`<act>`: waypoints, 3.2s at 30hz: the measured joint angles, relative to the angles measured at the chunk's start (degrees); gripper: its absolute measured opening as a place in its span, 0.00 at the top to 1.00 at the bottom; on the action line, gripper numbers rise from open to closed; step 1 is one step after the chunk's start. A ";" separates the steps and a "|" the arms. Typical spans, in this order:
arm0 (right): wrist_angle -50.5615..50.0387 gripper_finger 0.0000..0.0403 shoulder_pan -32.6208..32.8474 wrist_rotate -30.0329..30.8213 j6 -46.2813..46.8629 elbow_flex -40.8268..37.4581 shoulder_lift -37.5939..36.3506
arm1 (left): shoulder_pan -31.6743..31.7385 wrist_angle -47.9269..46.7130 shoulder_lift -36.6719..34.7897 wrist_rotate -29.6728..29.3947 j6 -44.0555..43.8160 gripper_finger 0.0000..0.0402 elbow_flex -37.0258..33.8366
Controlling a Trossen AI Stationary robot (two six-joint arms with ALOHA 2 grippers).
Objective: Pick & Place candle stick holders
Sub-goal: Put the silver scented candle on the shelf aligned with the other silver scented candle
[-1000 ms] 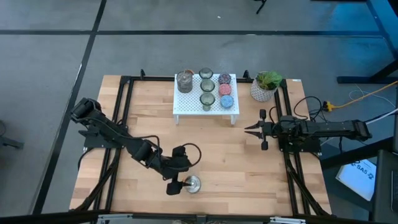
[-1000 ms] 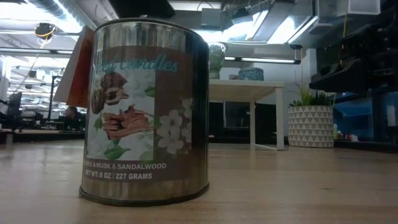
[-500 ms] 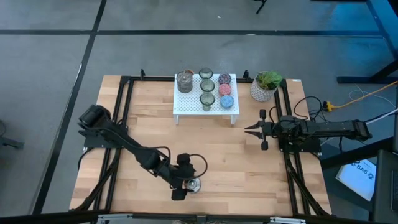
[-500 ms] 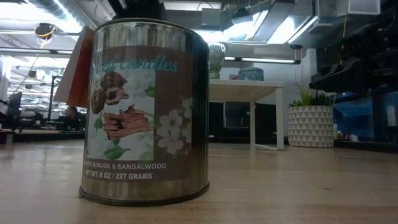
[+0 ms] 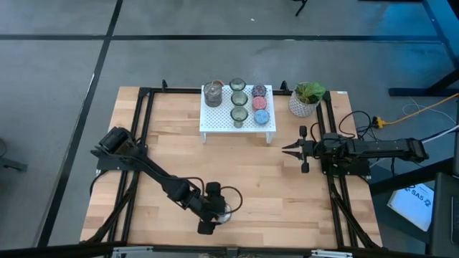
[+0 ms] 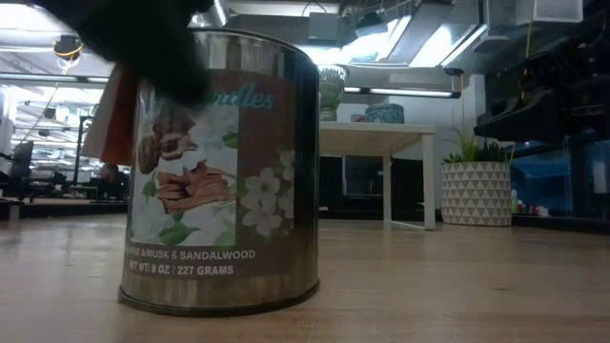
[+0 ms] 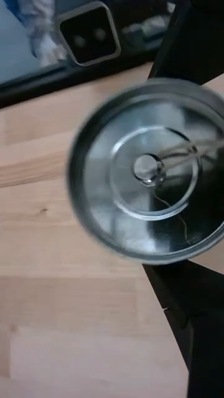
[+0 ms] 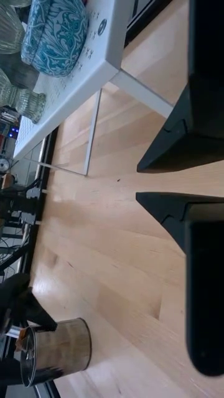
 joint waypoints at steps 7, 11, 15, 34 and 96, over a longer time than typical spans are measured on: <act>0.01 0.84 0.00 0.00 0.00 0.00 0.00 | 0.10 0.05 0.26 -0.66 -0.79 0.00 0.00; 0.00 0.84 0.00 0.00 0.00 0.00 0.00 | -0.01 0.23 0.23 -0.67 -4.69 0.00 -0.78; 0.02 0.84 0.00 0.00 -0.01 0.02 0.00 | 0.06 0.39 0.24 -0.69 -6.38 0.00 -1.82; 0.02 0.84 0.00 0.02 -0.02 0.02 0.00 | 2.91 3.12 0.23 -1.38 1.28 0.00 -3.04; 0.02 0.84 0.02 0.02 -0.04 0.02 0.00 | 10.85 -4.89 0.14 -18.19 -21.60 0.11 -3.04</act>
